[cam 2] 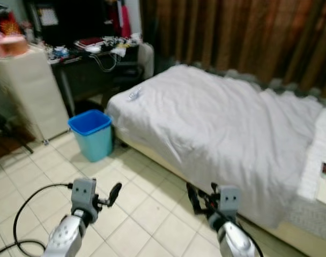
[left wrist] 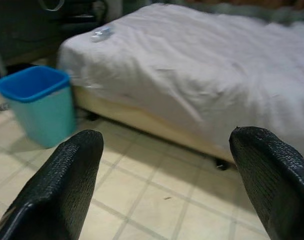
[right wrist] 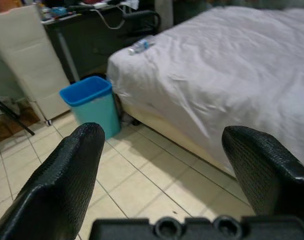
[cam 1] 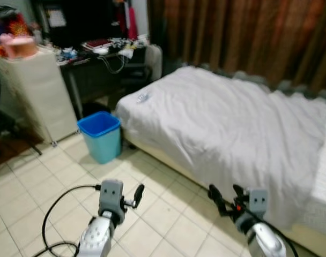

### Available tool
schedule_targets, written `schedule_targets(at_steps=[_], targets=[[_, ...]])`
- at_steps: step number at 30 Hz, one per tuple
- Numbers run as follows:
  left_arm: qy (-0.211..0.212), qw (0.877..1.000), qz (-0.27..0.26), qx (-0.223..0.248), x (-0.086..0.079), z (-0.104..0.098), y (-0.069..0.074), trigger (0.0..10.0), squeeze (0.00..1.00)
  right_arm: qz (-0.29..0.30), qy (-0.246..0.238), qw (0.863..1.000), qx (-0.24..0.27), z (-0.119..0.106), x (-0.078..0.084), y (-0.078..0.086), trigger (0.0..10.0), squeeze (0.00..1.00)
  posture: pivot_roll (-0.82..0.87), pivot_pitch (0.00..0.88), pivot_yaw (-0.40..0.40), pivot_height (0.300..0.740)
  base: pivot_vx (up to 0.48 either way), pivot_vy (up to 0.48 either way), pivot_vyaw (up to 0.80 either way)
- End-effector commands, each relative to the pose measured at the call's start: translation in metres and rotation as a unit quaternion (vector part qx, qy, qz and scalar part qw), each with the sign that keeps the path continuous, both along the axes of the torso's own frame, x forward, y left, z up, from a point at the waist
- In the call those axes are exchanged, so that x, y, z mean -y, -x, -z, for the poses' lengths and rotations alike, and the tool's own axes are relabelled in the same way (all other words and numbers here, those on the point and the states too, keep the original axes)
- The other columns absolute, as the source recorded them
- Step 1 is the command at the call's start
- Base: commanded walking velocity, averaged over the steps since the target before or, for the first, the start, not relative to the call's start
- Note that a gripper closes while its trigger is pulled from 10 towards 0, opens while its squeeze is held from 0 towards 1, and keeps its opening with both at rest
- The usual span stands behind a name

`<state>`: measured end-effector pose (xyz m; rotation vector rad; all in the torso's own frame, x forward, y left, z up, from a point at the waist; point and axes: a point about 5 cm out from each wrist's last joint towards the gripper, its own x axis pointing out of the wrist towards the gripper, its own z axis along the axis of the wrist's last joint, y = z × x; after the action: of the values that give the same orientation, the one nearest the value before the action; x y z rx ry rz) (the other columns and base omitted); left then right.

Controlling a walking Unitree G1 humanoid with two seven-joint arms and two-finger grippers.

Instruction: Clean up the room

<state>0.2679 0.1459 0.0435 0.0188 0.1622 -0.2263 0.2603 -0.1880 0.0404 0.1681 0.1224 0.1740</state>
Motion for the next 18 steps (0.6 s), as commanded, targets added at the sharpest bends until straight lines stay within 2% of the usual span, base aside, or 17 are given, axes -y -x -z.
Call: schedule_targets(at_steps=[1, 3, 10, 12, 18], targets=[[-0.022, 1.0, -0.001, 0.009, -0.0045, -0.0011, 0.0012, 10.0, 0.0, -0.002, -0.004, 1.0, 0.005, -0.0008, -0.0021, -0.0005, 10.0, 0.0, 0.01, 0.0, -0.064, 0.74, 0.0, 0.0, 0.0], [-0.016, 1.0, 0.004, 0.014, -0.0037, -0.003, 0.0014, 10.0, 0.0, 0.0, -0.002, 1.0, 0.003, 0.0008, -0.0005, 0.0018, 10.0, 0.0, 0.01, 0.0, -0.064, 0.74, 0.0, 0.0, 0.0], [-0.011, 1.0, 0.012, 0.008, -0.0008, -0.0004, 0.0019, 10.0, 0.0, 0.003, 0.006, 1.0, -0.002, 0.0032, 0.0004, 0.0041, 10.0, 0.0, 0.0, 0.0, -0.06, 0.74, 0.358, 0.318, 0.0], [-0.012, 1.0, 0.014, 0.007, -0.0003, 0.0002, 0.002, 10.0, 0.0, 0.0, 0.008, 1.0, -0.004, 0.0036, 0.0002, 0.0038, 10.0, 0.0, 0.0, 0.0, -0.06, 0.74, 0.364, 0.311, -0.8], [-0.02, 1.0, 0.012, 0.004, -0.0013, 0.0025, 0.0023, 10.0, 0.0, -0.007, 0.012, 1.0, -0.009, 0.0053, -0.0009, 0.0018, 10.0, 0.0, 0.0, 0.0, -0.061, 0.74, 0.364, 0.314, 0.0]])
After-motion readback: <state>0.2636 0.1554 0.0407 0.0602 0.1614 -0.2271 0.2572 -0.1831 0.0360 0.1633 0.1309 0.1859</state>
